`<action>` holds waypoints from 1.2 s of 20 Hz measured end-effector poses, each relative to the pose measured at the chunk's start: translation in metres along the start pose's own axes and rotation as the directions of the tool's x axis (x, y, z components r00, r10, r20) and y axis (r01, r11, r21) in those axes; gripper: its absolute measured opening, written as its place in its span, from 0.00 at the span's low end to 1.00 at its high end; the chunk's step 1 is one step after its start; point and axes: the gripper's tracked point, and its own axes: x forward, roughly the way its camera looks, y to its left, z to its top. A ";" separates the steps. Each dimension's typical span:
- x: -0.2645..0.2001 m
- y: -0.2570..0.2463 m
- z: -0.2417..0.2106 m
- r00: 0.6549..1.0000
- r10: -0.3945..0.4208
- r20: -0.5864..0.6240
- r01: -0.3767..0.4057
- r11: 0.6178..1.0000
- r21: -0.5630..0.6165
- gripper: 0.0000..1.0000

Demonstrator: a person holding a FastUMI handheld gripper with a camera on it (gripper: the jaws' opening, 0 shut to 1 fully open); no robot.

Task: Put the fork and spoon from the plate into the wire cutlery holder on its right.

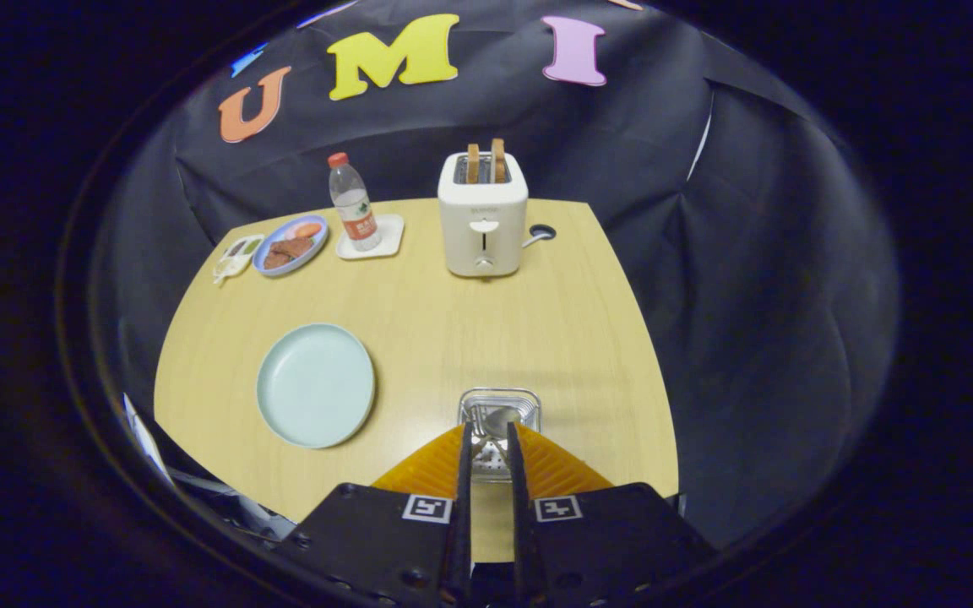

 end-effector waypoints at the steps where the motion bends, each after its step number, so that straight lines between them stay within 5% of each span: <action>1: -0.007 0.005 0.005 1.000 0.007 0.024 -0.007 1.000 -0.012 0.28; 5: -0.042 0.034 0.040 0.985 0.053 0.163 -0.051 0.999 -0.016 0.39; 7: -0.065 0.049 0.060 0.964 0.087 0.251 -0.083 0.996 -0.030 0.58; 11: -0.110 0.067 0.092 0.902 0.067 0.427 -0.056 0.998 -0.039 0.82; 13: -0.137 0.074 0.111 0.843 0.060 0.534 -0.051 0.998 -0.031 0.92; 16: -0.197 0.083 0.142 0.693 0.035 0.720 -0.024 0.999 -0.026 0.97; 18: -0.222 0.090 0.149 0.623 0.014 0.782 -0.006 1.000 -0.013 0.96; 24: -0.277 0.113 0.162 0.563 -0.013 0.826 -0.043 0.998 0.045 0.96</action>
